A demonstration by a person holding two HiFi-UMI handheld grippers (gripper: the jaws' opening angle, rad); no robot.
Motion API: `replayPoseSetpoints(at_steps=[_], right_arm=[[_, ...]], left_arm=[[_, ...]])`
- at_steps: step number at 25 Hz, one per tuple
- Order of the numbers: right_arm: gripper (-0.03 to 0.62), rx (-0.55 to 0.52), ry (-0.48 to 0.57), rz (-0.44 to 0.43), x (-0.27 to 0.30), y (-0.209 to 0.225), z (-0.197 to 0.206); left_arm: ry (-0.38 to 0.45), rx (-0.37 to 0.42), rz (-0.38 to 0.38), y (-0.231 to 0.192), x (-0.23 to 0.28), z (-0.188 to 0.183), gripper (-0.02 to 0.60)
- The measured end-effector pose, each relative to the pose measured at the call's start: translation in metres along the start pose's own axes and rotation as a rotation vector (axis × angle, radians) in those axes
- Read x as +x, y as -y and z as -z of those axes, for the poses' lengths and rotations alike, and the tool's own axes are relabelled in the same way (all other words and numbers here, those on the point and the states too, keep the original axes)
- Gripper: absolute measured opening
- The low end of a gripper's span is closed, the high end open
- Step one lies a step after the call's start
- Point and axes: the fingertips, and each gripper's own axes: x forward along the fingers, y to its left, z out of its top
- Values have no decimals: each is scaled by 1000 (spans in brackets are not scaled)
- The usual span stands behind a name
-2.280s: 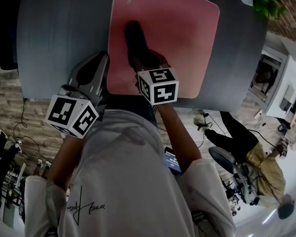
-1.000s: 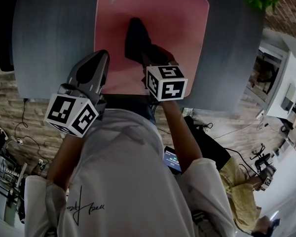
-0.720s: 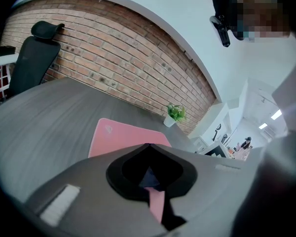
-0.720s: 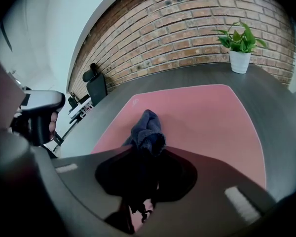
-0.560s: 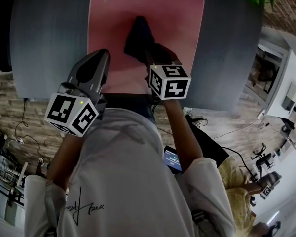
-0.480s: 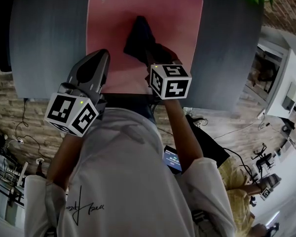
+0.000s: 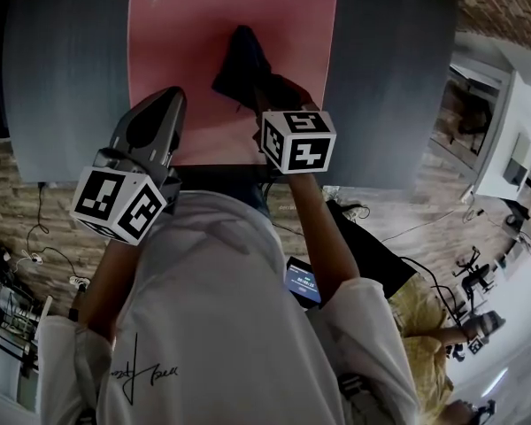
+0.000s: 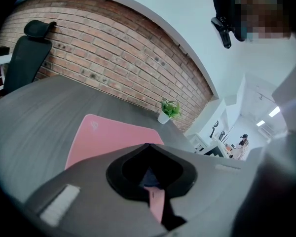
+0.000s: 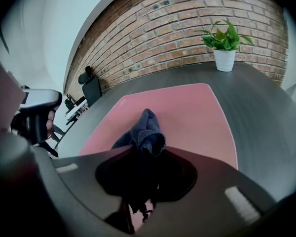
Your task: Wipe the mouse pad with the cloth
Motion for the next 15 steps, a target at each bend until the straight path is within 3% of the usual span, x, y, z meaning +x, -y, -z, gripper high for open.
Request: replayPoseSetpoints(at_steps=[15], right_arm=[[78, 53, 30, 49, -25, 48, 10]], left_arm=[[-46, 32, 49, 37, 28, 10, 12]])
